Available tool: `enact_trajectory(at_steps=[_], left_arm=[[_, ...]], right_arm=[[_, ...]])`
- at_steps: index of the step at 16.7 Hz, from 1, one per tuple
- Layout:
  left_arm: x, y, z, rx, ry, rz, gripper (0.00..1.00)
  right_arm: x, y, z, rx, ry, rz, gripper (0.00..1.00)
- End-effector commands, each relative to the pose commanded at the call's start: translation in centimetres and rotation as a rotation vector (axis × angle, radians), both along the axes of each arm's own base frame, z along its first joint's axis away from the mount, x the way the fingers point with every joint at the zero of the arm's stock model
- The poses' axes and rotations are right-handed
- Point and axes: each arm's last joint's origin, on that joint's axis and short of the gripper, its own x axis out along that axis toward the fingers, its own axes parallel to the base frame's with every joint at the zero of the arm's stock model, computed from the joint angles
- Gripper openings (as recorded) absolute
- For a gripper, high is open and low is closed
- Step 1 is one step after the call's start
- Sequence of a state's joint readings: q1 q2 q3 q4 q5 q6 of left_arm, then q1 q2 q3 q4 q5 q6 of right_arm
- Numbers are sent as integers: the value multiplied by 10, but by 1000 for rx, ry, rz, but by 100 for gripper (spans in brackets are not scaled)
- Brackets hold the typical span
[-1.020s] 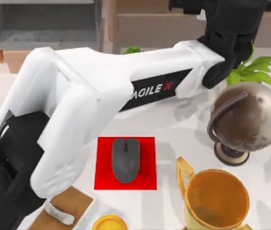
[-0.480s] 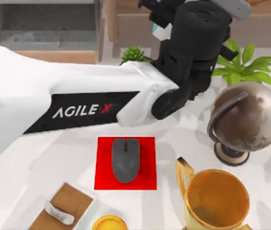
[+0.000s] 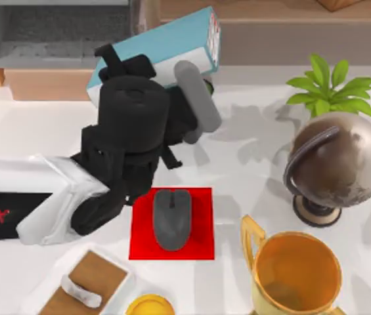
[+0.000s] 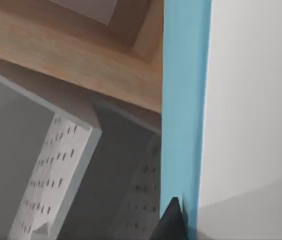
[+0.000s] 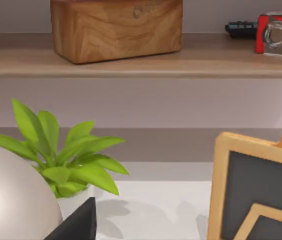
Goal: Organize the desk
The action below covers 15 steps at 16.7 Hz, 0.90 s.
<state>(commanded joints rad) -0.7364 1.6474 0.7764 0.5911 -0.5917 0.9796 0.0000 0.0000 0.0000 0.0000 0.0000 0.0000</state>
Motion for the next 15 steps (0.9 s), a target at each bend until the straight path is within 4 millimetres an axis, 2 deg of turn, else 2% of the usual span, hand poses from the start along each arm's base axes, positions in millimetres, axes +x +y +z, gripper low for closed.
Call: enact_trajectory(at_steps=[4, 7, 11, 15], left_arm=[[3, 61, -23, 215, 31, 15, 0], [20, 93, -26, 311, 20, 23, 0], [54, 122, -27, 392, -13, 6, 0], [76, 137, -36, 432, -9, -20, 0]], right_arm=[[0, 0, 0, 0, 0, 0, 100], [0, 0, 0, 0, 0, 0, 100], [0, 0, 0, 0, 0, 0, 100], [0, 0, 0, 0, 0, 0, 100]])
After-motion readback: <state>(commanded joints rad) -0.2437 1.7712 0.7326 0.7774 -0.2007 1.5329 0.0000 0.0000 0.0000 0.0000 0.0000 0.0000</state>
